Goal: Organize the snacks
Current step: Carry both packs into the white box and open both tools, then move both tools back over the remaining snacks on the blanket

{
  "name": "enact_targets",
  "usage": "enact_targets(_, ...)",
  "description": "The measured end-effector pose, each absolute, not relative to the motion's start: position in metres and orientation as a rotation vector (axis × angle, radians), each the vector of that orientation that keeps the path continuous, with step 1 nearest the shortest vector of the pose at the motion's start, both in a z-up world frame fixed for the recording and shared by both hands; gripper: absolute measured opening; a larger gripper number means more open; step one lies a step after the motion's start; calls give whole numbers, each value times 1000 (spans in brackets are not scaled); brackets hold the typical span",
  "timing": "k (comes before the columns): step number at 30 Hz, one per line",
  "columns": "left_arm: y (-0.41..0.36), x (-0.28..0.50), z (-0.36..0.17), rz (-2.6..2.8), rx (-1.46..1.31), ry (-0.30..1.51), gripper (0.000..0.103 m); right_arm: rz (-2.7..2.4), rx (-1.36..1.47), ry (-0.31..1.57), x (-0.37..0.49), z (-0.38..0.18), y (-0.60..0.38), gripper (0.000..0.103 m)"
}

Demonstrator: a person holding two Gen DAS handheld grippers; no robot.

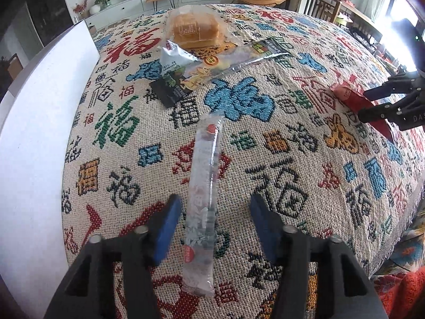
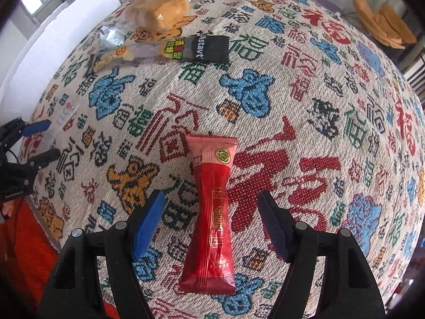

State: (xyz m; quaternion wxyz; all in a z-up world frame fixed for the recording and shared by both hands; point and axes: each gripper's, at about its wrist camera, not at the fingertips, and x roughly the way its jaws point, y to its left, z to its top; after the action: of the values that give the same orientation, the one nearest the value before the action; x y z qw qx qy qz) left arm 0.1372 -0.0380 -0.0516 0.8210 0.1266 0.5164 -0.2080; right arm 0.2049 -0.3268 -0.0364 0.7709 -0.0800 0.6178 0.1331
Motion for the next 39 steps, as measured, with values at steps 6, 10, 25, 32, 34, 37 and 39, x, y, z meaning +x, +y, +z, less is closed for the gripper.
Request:
enact_targets(6, -20, 137, -37, -439, 117, 1077, 18, 310, -149, 1341, 200, -37, -327, 15)
enact_targets(10, 12, 129, -1, -468, -82, 1026, 18, 370, -83, 1280, 198, -4, -315, 14)
enact_targets(25, 247, 122, 105, 18, -232, 887, 18, 850, -30, 1073, 248, 128, -41, 15)
enact_targets(32, 278, 113, 58, 204, -250, 938, 22, 943, 0, 1156, 244, 80, 75, 23)
enact_targets(34, 279, 112, 45, 197, -287, 960, 39, 923, -39, 1184, 241, 60, 88, 50)
enact_targets(37, 273, 102, 39, 222, -277, 931, 93, 902, -74, 1148, 232, 51, 80, 50)
enact_targets(39, 259, 95, 43, 210, -273, 896, 93, 887, -103, 1099, 228, 54, 64, 50)
